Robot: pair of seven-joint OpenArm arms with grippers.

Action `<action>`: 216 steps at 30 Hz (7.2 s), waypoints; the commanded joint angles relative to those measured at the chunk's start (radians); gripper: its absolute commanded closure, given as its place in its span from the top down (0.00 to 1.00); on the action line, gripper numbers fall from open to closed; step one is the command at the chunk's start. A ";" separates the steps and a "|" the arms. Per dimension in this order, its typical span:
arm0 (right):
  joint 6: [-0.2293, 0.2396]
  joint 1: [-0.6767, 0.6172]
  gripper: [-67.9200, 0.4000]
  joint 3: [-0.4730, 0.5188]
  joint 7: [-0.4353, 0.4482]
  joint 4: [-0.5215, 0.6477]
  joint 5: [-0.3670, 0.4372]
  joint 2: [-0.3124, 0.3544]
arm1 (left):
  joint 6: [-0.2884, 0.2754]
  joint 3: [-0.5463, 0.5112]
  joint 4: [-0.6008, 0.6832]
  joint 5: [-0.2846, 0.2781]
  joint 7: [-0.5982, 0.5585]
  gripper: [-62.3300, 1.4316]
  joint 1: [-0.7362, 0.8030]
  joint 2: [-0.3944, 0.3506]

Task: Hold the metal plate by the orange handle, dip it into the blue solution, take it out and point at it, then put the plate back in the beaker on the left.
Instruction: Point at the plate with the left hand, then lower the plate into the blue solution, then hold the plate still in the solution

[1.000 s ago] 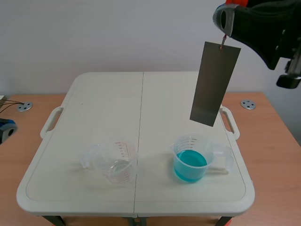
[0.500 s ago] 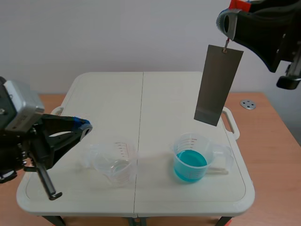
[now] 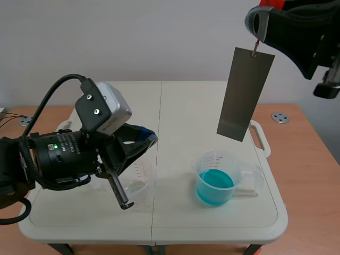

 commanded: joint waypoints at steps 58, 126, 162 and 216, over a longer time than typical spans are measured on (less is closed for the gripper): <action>0.005 0.010 0.02 0.005 0.015 0.003 0.014 0.004 | 0.162 -0.264 0.060 0.056 -0.151 0.05 0.153 -0.196; 0.005 0.051 0.02 -0.144 0.019 -0.313 -0.254 -0.184 | 0.211 -0.531 -0.326 0.091 -0.180 0.05 0.978 0.035; 0.005 0.065 0.02 -0.245 0.100 -0.399 -0.357 -0.183 | 0.211 -0.531 -0.327 0.091 -0.180 0.05 0.901 0.036; 0.005 0.065 0.02 -0.245 0.098 -0.399 -0.384 -0.183 | 0.211 -0.531 -0.327 0.090 -0.187 0.05 0.900 0.036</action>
